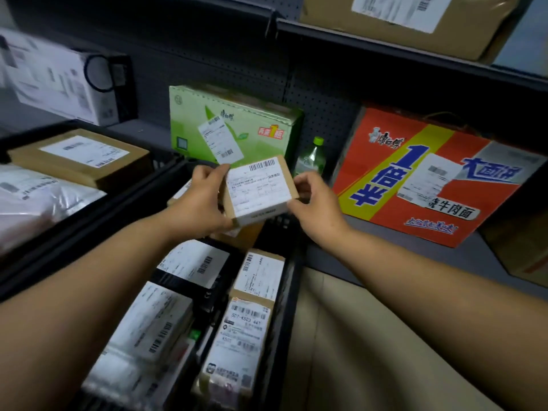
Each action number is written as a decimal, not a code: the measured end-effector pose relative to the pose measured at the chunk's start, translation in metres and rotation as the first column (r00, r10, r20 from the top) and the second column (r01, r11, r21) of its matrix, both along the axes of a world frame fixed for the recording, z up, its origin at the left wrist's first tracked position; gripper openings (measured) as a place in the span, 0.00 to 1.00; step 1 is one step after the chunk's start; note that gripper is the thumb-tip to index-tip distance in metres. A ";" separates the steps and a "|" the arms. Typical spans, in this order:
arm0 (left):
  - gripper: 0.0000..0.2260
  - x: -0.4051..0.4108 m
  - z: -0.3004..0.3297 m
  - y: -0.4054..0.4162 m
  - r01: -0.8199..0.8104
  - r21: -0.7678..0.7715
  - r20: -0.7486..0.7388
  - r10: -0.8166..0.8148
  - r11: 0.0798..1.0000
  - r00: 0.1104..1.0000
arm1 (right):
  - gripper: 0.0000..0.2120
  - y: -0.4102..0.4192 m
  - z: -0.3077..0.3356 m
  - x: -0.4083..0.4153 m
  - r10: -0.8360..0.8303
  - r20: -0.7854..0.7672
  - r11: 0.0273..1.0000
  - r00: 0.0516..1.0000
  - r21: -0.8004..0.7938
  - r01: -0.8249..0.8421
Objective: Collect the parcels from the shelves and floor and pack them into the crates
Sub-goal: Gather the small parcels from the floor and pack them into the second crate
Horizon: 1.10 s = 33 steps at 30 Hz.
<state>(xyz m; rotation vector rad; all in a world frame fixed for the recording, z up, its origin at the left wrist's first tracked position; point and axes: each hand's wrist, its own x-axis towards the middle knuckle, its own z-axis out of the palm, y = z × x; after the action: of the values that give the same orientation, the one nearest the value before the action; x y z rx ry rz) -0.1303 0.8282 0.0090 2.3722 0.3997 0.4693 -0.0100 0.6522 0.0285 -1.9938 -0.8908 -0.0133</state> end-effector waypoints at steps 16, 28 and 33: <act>0.18 0.022 -0.088 0.022 -0.285 0.496 0.006 0.325 0.820 0.946 | 0.35 0.106 -0.076 -0.003 0.006 -0.201 0.938 0.980 -0.338 -0.075; 0.23 0.010 -0.100 0.044 -0.364 0.200 0.025 0.366 0.910 0.930 | 0.37 0.118 -0.097 -0.003 -0.060 -0.194 0.912 0.979 -0.409 -0.025; 0.29 0.012 -0.103 0.043 -0.300 0.205 -0.008 0.308 0.932 0.951 | 0.37 0.118 -0.101 -0.001 -0.044 -0.103 0.883 0.994 -0.469 -0.010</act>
<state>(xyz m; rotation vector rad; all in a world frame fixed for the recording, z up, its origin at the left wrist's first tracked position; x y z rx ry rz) -0.1182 0.8713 -0.0938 2.5279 0.7794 0.6299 -0.0105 0.7697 -0.0727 -2.4244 -0.8604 0.3316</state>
